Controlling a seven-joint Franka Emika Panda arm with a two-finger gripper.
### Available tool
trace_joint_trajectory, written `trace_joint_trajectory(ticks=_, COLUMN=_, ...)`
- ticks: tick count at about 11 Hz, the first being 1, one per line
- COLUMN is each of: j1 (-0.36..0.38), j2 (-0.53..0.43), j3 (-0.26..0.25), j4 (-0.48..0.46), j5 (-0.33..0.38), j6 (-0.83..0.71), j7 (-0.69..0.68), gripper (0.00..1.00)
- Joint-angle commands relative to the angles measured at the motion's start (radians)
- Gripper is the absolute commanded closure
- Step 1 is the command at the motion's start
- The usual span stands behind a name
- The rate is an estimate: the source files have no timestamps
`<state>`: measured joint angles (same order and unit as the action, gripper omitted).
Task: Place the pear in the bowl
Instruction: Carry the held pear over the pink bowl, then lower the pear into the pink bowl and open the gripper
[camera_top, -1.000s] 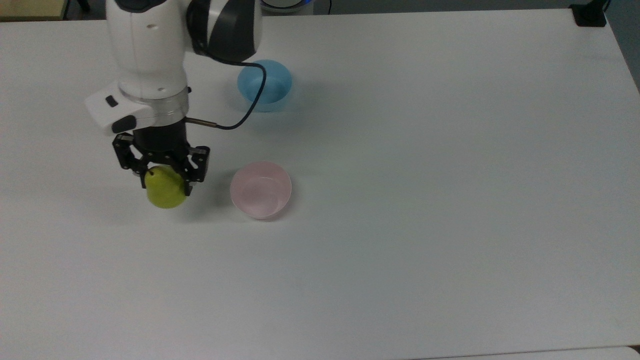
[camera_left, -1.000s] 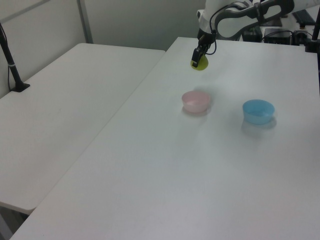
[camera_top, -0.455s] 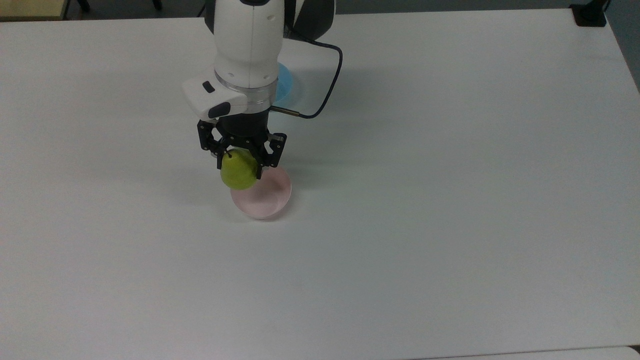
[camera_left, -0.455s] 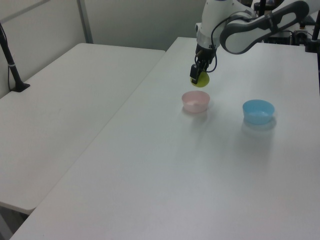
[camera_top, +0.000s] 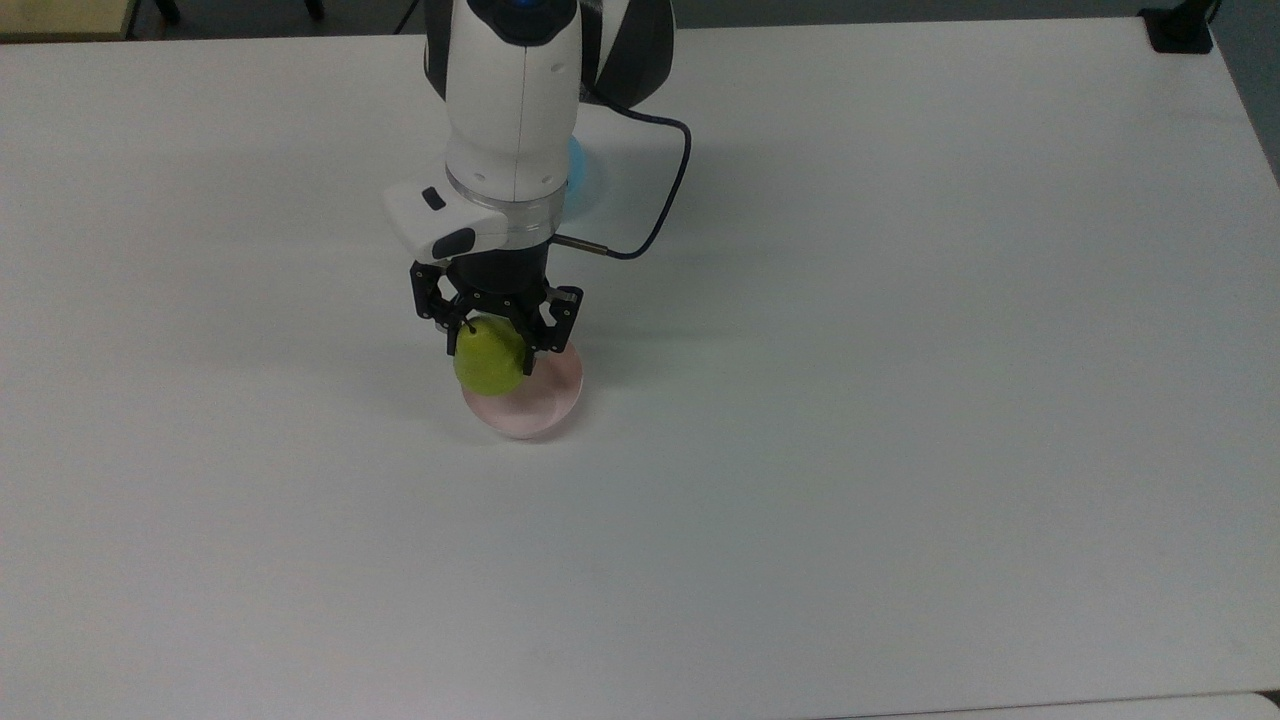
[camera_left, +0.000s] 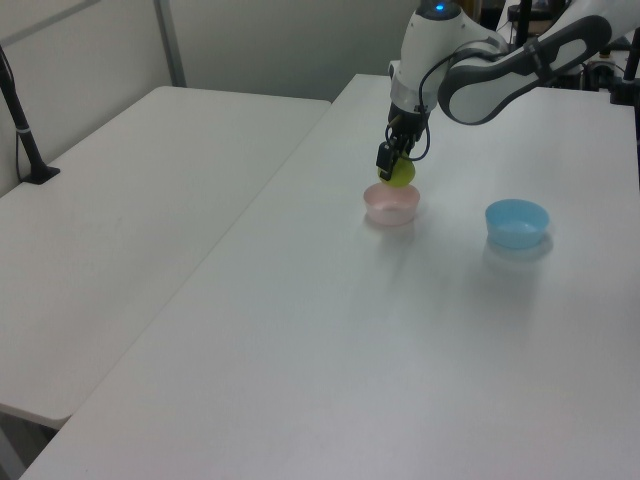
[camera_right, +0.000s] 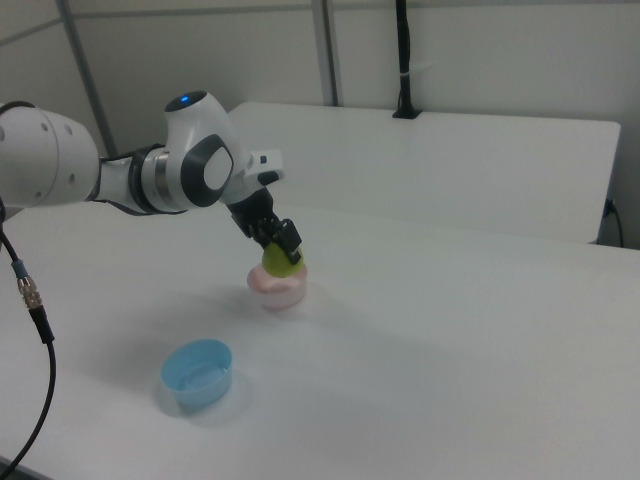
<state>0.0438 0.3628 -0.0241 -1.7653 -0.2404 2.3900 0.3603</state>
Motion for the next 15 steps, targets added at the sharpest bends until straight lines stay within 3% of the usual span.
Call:
trace_joint_trajectory(ticks=1, j1=0.013, j2=0.011, j3=-0.004, j4=-0.020, j5=-0.020, j6=0.066, j7=0.028, gripper=0.71)
trace_joint_trajectory(ticks=6, j1=0.034, j2=0.035, j3=-0.004, j4=-0.039, j5=-0.020, j6=0.087, j7=0.028, gripper=0.69)
trace_joint_trajectory(ticks=10, j1=0.034, j2=0.038, j3=-0.004, j4=-0.048, j5=-0.020, j6=0.087, j7=0.029, gripper=0.34)
trace_joint_trajectory(ticks=13, j1=0.033, j2=0.018, j3=-0.004, j4=-0.045, j5=-0.020, j6=0.074, j7=0.029, gripper=0.19)
trace_joint_trajectory(ticks=15, j1=0.030, j2=-0.007, j3=-0.004, j4=-0.037, j5=-0.019, j6=0.069, j7=0.028, gripper=0.18)
